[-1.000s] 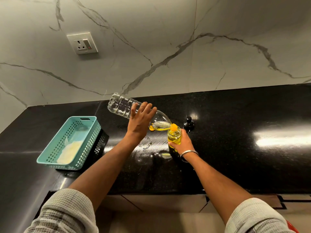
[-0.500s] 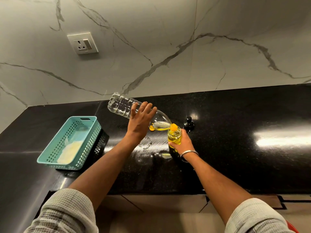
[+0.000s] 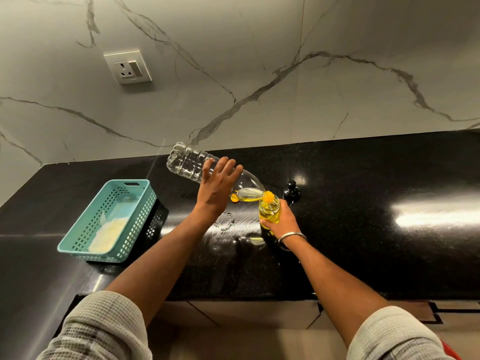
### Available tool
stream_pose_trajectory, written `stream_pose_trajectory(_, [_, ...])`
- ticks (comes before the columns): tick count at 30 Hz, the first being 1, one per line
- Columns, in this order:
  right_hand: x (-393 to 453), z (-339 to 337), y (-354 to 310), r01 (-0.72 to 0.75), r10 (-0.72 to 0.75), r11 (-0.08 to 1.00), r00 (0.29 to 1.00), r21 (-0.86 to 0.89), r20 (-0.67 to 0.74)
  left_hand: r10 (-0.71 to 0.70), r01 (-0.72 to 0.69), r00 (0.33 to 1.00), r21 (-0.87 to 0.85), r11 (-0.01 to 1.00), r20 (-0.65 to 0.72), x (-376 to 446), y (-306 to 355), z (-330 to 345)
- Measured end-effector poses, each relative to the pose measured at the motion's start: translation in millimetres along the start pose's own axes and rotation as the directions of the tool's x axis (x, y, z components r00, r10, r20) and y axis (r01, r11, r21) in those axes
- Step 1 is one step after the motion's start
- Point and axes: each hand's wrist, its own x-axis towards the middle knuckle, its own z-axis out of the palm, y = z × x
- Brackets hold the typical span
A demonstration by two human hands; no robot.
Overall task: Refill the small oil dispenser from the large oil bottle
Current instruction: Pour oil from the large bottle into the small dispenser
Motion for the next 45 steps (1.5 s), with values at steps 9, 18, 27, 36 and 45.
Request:
stream_pose_trajectory(9, [-0.1, -0.2, -0.3, -0.002, 0.002, 1.000, 1.000, 0.004, -0.002, 0.003, -0.003, 1.000, 0.000, 1.000, 0.002, 0.0, 0.7, -1.0])
stream_pose_trajectory(18, [-0.1, -0.1, -0.6, -0.002, 0.002, 1.000, 1.000, 0.003, -0.009, 0.006, -0.006, 1.000, -0.016, 1.000, -0.018, 0.6, 0.7, -2.4])
stream_pose_trajectory(27, [0.0, 0.1, -0.5, -0.010, 0.010, 1.000, 1.000, -0.004, -0.010, 0.010, -0.009, 1.000, 0.002, 1.000, -0.020, 1.4, 0.2, -1.3])
stream_pose_trajectory(36, [0.7, 0.6, 0.3, -0.011, 0.011, 1.000, 1.000, -0.006, -0.007, 0.015, -0.015, 1.000, 0.000, 1.000, -0.024, 1.6, 0.8, -0.9])
stream_pose_trajectory(45, [0.2, 0.4, 0.1, -0.011, 0.011, 1.000, 1.000, -0.013, -0.004, 0.014, -0.013, 1.000, 0.008, 1.000, -0.023, 1.6, 0.8, -1.6])
